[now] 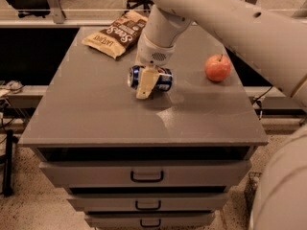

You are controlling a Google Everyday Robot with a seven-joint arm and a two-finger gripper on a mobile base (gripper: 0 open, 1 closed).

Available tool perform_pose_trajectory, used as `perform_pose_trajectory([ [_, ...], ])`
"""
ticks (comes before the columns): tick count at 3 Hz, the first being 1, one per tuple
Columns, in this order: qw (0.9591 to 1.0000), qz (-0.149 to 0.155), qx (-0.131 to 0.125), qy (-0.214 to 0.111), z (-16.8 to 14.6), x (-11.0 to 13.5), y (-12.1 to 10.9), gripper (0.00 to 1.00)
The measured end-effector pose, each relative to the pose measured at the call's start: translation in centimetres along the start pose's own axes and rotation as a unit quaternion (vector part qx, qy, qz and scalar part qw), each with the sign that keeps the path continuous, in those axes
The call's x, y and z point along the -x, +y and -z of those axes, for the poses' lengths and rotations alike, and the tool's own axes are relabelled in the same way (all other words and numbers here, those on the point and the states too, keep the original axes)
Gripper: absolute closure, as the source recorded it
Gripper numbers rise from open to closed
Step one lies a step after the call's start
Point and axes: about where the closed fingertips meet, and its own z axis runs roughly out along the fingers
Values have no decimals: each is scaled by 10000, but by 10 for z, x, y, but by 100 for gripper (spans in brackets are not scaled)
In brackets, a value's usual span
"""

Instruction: Knock pepsi can over

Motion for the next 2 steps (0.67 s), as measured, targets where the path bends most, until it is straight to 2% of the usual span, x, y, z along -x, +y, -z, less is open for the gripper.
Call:
perform_pose_trajectory([
  [1, 9989, -139, 44, -454, 15, 2, 1, 0],
  [2, 9926, -448, 81, -1128, 39, -4, 4, 0],
])
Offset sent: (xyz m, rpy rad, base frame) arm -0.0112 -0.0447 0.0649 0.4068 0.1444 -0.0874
